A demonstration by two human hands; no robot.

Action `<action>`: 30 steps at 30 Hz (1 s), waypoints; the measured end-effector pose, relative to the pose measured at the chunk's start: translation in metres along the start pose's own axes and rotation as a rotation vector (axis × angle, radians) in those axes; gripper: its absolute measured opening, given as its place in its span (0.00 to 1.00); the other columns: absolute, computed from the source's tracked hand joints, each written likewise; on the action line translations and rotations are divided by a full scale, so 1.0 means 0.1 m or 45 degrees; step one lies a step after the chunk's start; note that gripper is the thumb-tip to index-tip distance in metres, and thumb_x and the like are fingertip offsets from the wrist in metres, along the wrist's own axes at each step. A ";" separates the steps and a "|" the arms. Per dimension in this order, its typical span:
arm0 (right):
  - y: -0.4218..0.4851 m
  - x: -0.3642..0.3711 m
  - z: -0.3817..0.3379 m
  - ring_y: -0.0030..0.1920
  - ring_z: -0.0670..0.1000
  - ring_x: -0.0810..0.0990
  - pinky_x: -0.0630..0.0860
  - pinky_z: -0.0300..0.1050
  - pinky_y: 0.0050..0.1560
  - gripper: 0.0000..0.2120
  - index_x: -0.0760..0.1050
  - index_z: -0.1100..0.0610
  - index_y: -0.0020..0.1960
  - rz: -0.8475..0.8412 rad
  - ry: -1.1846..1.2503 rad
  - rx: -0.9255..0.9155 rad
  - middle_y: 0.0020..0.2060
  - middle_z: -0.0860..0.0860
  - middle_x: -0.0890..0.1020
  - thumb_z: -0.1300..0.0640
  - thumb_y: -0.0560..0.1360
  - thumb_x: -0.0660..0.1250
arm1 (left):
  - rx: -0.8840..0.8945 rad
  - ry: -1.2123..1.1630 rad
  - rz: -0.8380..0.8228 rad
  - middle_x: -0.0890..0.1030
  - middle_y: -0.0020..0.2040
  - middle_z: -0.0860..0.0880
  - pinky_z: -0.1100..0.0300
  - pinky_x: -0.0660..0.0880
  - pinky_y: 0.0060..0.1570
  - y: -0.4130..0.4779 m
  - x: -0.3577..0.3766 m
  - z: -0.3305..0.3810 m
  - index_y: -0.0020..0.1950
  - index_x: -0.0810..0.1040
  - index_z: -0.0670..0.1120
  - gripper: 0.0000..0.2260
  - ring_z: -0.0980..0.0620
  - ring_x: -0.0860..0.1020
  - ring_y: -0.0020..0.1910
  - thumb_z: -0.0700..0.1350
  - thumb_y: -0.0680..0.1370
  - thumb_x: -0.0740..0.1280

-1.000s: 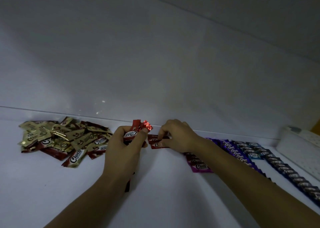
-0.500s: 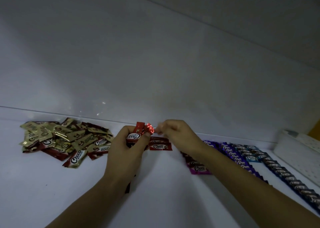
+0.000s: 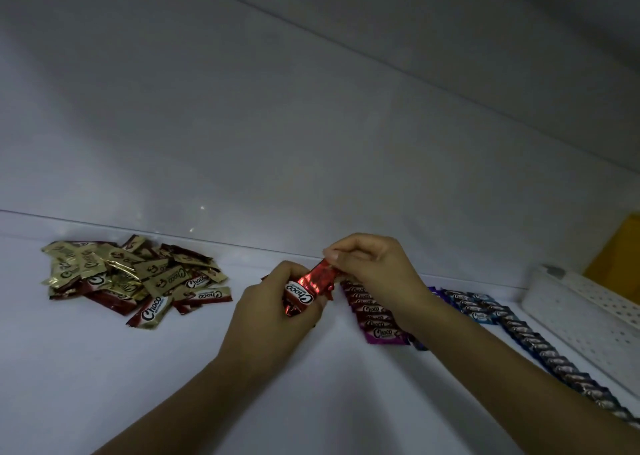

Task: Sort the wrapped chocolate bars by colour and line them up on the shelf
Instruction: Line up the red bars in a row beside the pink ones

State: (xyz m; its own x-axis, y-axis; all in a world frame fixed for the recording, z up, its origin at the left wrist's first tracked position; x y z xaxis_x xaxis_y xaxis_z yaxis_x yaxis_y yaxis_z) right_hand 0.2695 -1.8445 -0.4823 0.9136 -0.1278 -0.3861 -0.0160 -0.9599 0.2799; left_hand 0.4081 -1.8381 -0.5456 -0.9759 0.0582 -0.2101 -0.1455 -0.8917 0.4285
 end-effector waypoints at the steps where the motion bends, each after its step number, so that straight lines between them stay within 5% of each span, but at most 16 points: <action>1: 0.00 -0.07 0.00 0.34 0.46 0.82 0.78 0.35 0.37 0.02 0.81 0.63 0.44 0.051 0.027 0.012 0.34 0.52 0.84 0.64 0.74 0.69 | -0.012 -0.026 0.020 0.82 0.36 0.57 0.69 0.73 0.35 0.00 -0.02 -0.02 0.47 0.76 0.53 0.07 0.61 0.80 0.35 0.45 0.73 0.72; 4: 0.00 -0.28 0.05 0.30 0.42 0.79 0.74 0.31 0.32 0.03 0.81 0.60 0.44 0.163 -0.001 0.077 0.30 0.46 0.82 0.61 0.74 0.69 | -0.061 -0.100 0.066 0.82 0.37 0.60 0.69 0.72 0.35 0.02 -0.07 -0.09 0.46 0.76 0.53 0.06 0.61 0.80 0.35 0.44 0.74 0.71; 9: -0.11 -0.20 0.37 0.28 0.46 0.80 0.75 0.36 0.32 0.03 0.77 0.63 0.43 0.058 0.032 0.259 0.31 0.53 0.81 0.68 0.74 0.67 | -0.127 -0.251 0.278 0.82 0.35 0.57 0.74 0.69 0.29 0.07 -0.22 -0.21 0.43 0.78 0.50 0.03 0.64 0.77 0.31 0.44 0.75 0.71; 13: -0.26 0.04 0.47 0.30 0.38 0.74 0.68 0.31 0.34 0.13 0.78 0.56 0.39 -0.244 -0.428 0.057 0.33 0.49 0.79 0.73 0.70 0.67 | -0.167 -0.364 0.344 0.81 0.34 0.54 0.76 0.69 0.30 0.09 -0.25 -0.25 0.44 0.77 0.49 0.03 0.66 0.79 0.34 0.43 0.75 0.70; 16: -0.33 0.12 0.52 0.38 0.33 0.76 0.67 0.25 0.40 0.15 0.83 0.55 0.43 -0.382 -0.767 -0.063 0.43 0.45 0.80 0.72 0.69 0.64 | -0.180 -0.394 0.317 0.82 0.36 0.55 0.76 0.71 0.31 0.09 -0.21 -0.26 0.45 0.77 0.49 0.03 0.65 0.80 0.36 0.44 0.76 0.70; 19: -0.28 0.06 0.46 0.47 0.43 0.78 0.70 0.29 0.49 0.18 0.85 0.56 0.43 -0.266 -0.817 -0.167 0.44 0.47 0.80 0.73 0.69 0.61 | -0.175 -0.379 0.306 0.82 0.38 0.54 0.76 0.71 0.30 0.08 -0.20 -0.26 0.46 0.77 0.49 0.02 0.66 0.80 0.36 0.44 0.76 0.70; 22: -0.18 0.03 0.43 0.46 0.48 0.79 0.71 0.33 0.48 0.11 0.83 0.54 0.47 -0.218 -0.874 -0.142 0.44 0.48 0.80 0.66 0.74 0.65 | -0.164 -0.346 0.302 0.82 0.39 0.54 0.77 0.71 0.30 0.08 -0.20 -0.25 0.46 0.77 0.50 0.02 0.66 0.80 0.37 0.45 0.76 0.69; 26: -0.15 0.23 0.47 0.43 0.43 0.75 0.69 0.37 0.46 0.11 0.82 0.52 0.54 -0.422 -0.989 -0.121 0.43 0.43 0.78 0.55 0.72 0.72 | -0.155 -0.337 0.301 0.82 0.39 0.54 0.77 0.71 0.32 0.09 -0.21 -0.24 0.46 0.77 0.50 0.02 0.66 0.80 0.37 0.44 0.76 0.69; 30: -0.07 0.25 0.50 0.39 0.41 0.72 0.70 0.40 0.45 0.07 0.83 0.53 0.46 -0.404 -0.928 -0.058 0.41 0.44 0.77 0.56 0.68 0.76 | -0.174 -0.378 0.353 0.81 0.39 0.54 0.77 0.71 0.31 0.09 -0.25 -0.26 0.46 0.76 0.50 0.03 0.67 0.79 0.36 0.44 0.76 0.69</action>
State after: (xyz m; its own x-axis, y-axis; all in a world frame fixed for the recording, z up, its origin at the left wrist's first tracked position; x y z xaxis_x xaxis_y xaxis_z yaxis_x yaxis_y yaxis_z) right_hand 0.2722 -1.8536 -0.5374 0.3755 0.0039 -0.9268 0.2316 -0.9687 0.0897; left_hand 0.4351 -1.8589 -0.5593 -0.9824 -0.0834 0.1672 0.1324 -0.9419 0.3086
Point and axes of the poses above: each hand's wrist, its own y-axis towards the middle knuckle, its own x-axis out of the palm, z = x × y, the point moved 8 cm from there along y, towards the middle knuckle
